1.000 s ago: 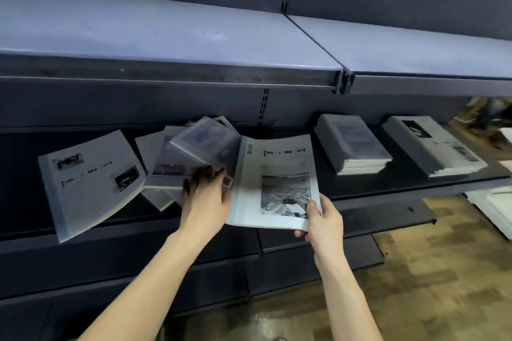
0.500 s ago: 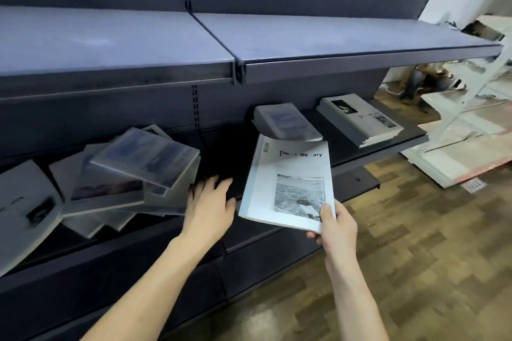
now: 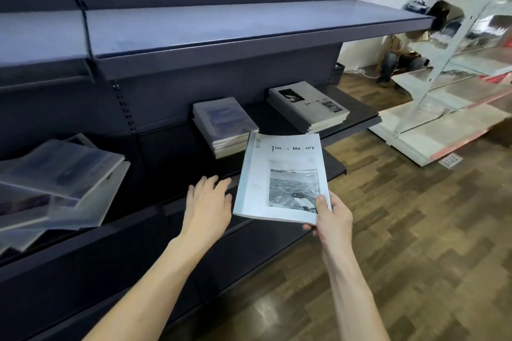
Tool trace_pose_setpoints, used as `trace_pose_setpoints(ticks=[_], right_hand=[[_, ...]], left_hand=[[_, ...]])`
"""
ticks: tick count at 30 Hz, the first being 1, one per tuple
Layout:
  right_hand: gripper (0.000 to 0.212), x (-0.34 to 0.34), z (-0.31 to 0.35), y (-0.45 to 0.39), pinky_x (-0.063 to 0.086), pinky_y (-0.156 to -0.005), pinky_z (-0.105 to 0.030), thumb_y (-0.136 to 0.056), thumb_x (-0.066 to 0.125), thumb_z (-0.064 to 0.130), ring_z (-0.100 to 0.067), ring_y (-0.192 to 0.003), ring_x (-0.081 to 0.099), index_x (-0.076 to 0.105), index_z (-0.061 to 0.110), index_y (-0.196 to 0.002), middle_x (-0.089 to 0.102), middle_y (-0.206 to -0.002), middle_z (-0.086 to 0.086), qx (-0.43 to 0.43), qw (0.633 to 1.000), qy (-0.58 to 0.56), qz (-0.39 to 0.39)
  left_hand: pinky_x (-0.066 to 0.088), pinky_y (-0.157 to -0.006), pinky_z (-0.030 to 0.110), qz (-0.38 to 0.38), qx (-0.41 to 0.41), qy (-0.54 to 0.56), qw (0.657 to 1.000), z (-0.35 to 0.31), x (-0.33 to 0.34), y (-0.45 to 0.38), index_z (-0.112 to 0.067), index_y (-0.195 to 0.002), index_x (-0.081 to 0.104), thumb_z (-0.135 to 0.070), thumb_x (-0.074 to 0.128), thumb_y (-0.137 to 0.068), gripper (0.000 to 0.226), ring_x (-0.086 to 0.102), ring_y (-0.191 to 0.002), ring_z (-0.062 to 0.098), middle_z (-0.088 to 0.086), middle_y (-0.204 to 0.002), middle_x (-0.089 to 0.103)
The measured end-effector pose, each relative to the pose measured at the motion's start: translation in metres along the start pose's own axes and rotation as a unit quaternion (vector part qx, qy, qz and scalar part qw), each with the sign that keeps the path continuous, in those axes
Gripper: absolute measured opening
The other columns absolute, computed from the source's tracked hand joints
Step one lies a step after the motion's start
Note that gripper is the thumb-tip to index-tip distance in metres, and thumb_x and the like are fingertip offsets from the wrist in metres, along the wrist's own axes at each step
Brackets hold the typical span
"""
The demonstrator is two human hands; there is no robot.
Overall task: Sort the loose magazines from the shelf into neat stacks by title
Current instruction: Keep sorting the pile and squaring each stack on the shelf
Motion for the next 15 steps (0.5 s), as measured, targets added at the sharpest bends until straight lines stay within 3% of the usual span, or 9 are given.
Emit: trace_pose_setpoints(ticks=[8,15], right_hand=[[0.024,-0.053,-0.006,-0.029,0.042,-0.039,-0.025,-0.103,0.046,0.02,-0.016,-0.048,0.059,0.067,0.025,-0.114,0.076,-0.088,-0.003,0.01,1.0,-0.03,0.001],[0.024,-0.079,-0.012,-0.059,0.036,-0.035,-0.019,-0.104,0.046,0.017,-0.012,-0.042,0.055,0.067,0.018,-0.113,0.074,-0.088,-0.009,0.015,0.999,-0.035,-0.023]], left_hand=[[0.016,-0.119,0.043,0.008,0.001,-0.006,1.0,-0.057,0.033,-0.008,-0.023,-0.146,0.041,-0.023,0.035,-0.104,0.043,0.023,-0.146,0.024,0.001,-0.15,0.04],[0.015,-0.12,0.043,0.018,0.009,-0.014,1.0,-0.079,0.056,-0.029,-0.022,-0.146,0.041,-0.02,0.037,-0.104,0.043,0.024,-0.145,0.025,0.002,-0.148,0.041]])
Point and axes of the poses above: each hand's wrist, its own y-axis away from the middle knuckle, its own x-axis out of the palm, z = x × y, the point moved 5 cm from there along -y, towards the middle knuckle
